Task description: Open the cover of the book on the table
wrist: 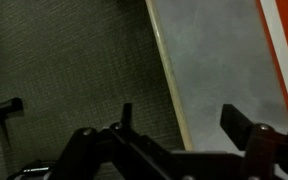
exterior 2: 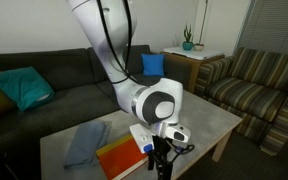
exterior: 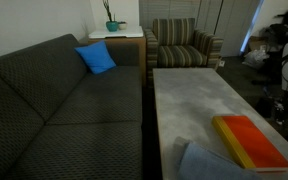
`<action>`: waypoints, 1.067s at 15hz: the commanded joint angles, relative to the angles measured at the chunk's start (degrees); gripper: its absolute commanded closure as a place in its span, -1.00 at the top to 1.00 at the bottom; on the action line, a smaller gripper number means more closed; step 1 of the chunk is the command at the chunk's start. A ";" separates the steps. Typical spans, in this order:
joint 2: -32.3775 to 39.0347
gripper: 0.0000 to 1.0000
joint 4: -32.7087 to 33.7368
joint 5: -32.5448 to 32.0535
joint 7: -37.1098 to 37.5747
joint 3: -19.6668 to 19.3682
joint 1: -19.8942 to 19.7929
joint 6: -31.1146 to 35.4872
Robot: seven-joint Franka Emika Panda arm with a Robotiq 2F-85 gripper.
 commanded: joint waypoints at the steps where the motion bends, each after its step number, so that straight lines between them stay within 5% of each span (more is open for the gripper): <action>1: 4.17 0.20 6.83 1.59 -4.72 0.52 -2.11 -3.87; 9: 8.74 -0.93 15.19 5.51 -13.54 6.26 -7.69 -10.61; 16: 9.57 -1.00 17.81 9.80 -16.08 10.35 -8.51 -18.16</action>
